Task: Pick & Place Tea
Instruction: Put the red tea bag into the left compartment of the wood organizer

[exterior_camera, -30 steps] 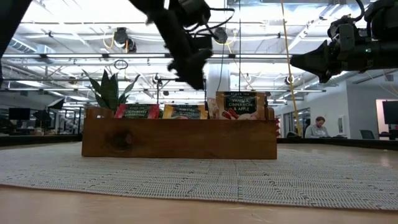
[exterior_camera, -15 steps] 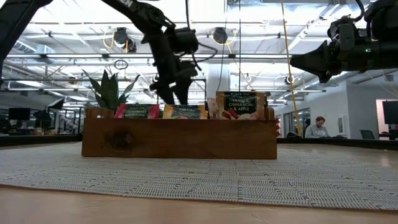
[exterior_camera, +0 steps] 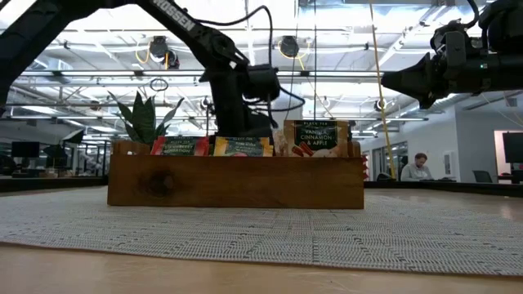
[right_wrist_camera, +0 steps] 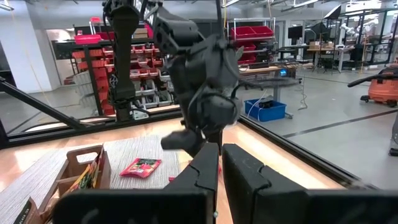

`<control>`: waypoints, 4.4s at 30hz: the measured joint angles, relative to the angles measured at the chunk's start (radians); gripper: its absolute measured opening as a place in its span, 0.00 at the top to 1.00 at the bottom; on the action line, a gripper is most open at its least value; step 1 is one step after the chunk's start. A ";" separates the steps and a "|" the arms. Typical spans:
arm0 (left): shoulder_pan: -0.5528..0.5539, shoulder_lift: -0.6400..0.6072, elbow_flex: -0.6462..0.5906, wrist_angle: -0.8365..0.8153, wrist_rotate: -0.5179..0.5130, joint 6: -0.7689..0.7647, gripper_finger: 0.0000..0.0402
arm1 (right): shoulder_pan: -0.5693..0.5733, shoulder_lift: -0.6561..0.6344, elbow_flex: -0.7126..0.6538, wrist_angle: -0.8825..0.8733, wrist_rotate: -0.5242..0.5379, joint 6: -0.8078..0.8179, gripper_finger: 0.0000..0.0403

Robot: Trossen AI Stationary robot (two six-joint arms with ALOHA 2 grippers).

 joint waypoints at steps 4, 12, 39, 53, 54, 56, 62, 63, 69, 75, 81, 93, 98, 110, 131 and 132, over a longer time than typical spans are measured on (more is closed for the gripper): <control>-0.017 0.020 0.000 -0.012 -0.045 -0.014 0.40 | 0.000 0.000 0.000 0.000 0.000 0.000 0.97; -0.027 0.048 0.001 -0.039 -0.053 -0.103 0.41 | 0.000 0.000 0.000 0.000 0.000 0.000 0.97; -0.067 0.059 0.003 -0.060 -0.001 -0.034 0.95 | 0.000 0.000 0.000 0.000 0.000 0.000 0.97; -0.461 -0.205 0.008 -0.434 -0.526 -0.084 0.97 | 0.000 0.000 0.000 0.000 0.000 0.000 0.97; -0.501 -0.213 0.010 -0.442 -0.533 -0.113 0.97 | 0.000 0.000 0.000 0.000 0.000 0.000 0.97; -0.578 -0.211 0.009 -0.454 -0.530 -0.181 0.97 | 0.000 0.000 0.000 0.000 0.000 0.000 0.97; -0.767 -0.145 0.008 -0.428 -0.538 -0.264 0.98 | 0.000 0.000 0.000 0.000 0.000 0.000 0.97; -0.790 -0.125 0.008 -0.421 -0.556 -0.263 0.98 | 0.000 0.000 0.000 0.000 0.000 0.000 0.97; -0.861 -0.025 0.008 -0.408 -0.642 -0.167 0.98 | 0.000 0.000 0.000 0.000 0.000 0.000 0.97; -0.863 0.018 0.008 -0.403 -0.636 -0.140 0.97 | 0.000 0.000 0.000 0.000 0.000 0.000 0.97; -0.863 0.019 0.008 -0.412 -0.624 -0.115 0.90 | 0.000 0.000 0.000 0.000 0.000 0.000 0.97; -0.868 0.018 0.008 -0.443 -0.584 -0.104 0.73 | 0.000 0.000 0.000 0.000 0.000 0.000 0.97; -0.868 0.018 0.008 -0.451 -0.584 -0.106 0.65 | 0.000 0.000 0.000 0.000 0.000 0.000 0.97; -0.866 -0.018 0.024 -0.557 -0.553 -0.162 0.64 | 0.000 0.000 0.000 0.000 0.000 0.000 0.97; -0.741 -0.116 -0.054 -0.296 -0.174 -0.084 1.00 | 0.000 0.000 0.000 0.000 0.000 0.000 0.97; -0.738 -0.117 -0.060 -0.296 -0.171 -0.080 1.00 | 0.000 0.000 0.000 0.000 0.000 0.000 0.97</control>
